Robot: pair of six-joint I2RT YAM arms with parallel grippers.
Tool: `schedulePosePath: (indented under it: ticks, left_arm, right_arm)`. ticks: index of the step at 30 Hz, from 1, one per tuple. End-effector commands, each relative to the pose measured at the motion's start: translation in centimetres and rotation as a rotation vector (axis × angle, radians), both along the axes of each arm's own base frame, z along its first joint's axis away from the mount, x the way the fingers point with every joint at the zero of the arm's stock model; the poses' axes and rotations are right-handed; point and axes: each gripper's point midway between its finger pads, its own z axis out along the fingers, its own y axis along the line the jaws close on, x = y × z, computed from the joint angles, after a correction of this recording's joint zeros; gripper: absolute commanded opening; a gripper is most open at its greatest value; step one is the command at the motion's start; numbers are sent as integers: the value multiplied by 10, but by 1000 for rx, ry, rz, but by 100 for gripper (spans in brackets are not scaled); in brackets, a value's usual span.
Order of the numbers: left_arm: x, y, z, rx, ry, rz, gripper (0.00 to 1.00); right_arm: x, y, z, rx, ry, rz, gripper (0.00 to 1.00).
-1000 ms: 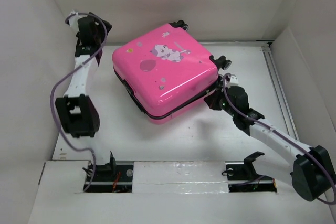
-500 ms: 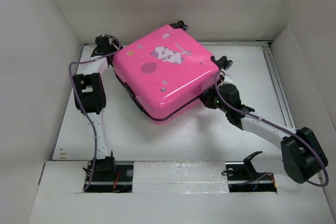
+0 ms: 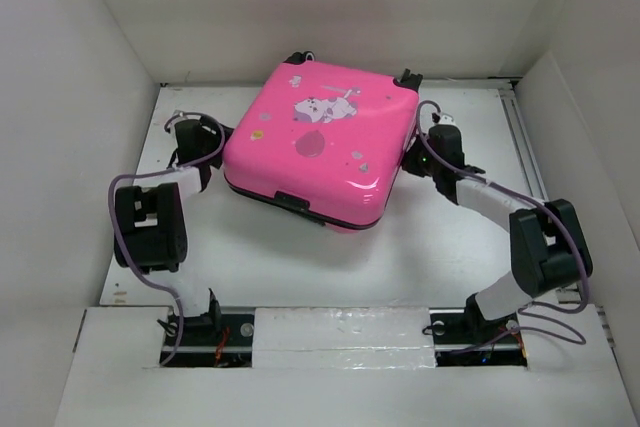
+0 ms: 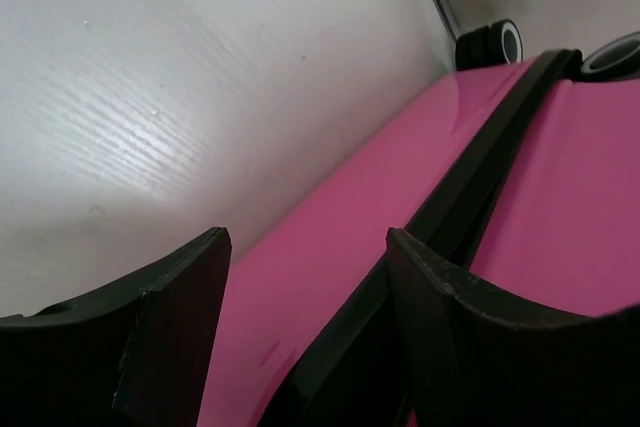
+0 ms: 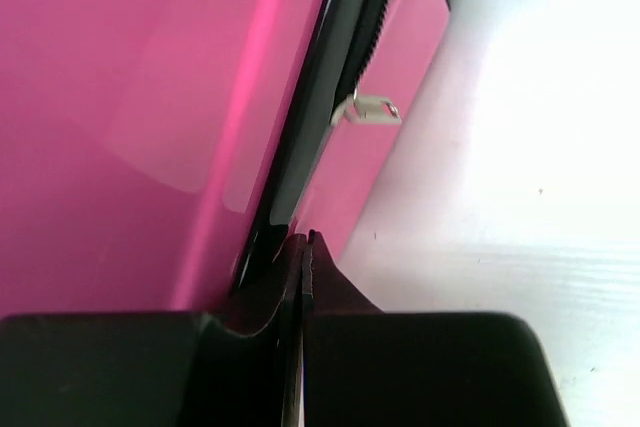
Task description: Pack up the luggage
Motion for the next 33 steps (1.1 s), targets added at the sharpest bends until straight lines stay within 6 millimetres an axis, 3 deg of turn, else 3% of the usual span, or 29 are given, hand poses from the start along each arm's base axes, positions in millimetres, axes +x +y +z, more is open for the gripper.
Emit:
schedulePosePath:
  ticks: [1,6,7,9,11,12,14,17,18,19,20,21,22,23,24,25,26,28,29,32,33]
  left_arm:
    - [-12,-34,37,-18,-88,-94,60]
    - [-16,-25,96,22,-189,-27,60]
    - [-21,-18,119,25,-235,19,63]
    - [-29,-7,144,47,-282,80,66]
    - [-44,11,184,75,-361,176,68]
    - [-51,13,195,87,-384,187,70]
    - [-71,-5,232,89,-478,141,70]
    - [-94,-40,240,149,-511,62,59]
    - [-106,-77,235,154,-507,-39,52]
    - [-115,-94,214,178,-459,-87,46]
    - [-123,-111,201,212,-438,-140,32]
    - [-145,-141,199,218,-443,-207,29]
    - [-158,-150,185,241,-402,-237,24]
    - [-171,-160,170,256,-380,-270,19]
    - [-186,-160,178,237,-408,-260,14]
    - [-207,-176,177,209,-419,-323,11]
    - [-220,-180,162,207,-417,-358,10]
    - [-248,-189,166,140,-456,-429,10]
    - [-257,-191,155,117,-422,-446,10]
    - [-280,-202,106,108,-308,-543,10]
    - [-285,-202,74,110,-236,-561,10]
  right_arm:
    - [26,37,95,132,-266,132,0]
    - [26,18,104,138,-256,95,5]
    - [26,12,101,142,-237,77,8]
    - [16,9,104,155,-236,62,22]
    - [4,7,85,139,-203,50,29]
    - [-2,6,85,151,-199,44,30]
    - [-16,4,66,167,-157,30,32]
    - [-32,5,61,182,-161,37,32]
    - [-41,7,50,175,-142,41,32]
    - [-48,8,56,181,-160,51,26]
    - [-54,7,55,180,-158,51,22]
    - [-60,9,56,176,-169,66,15]
    - [-69,6,47,170,-148,65,5]
    - [-77,5,57,165,-184,84,1]
    - [-86,8,56,164,-182,114,0]
    - [-96,11,49,157,-177,142,0]
    - [-102,10,57,161,-212,158,0]
    - [-114,12,53,159,-220,185,0]
    - [-120,13,43,156,-206,194,0]
    - [-127,21,44,158,-250,265,4]
    - [-128,23,37,159,-226,277,9]
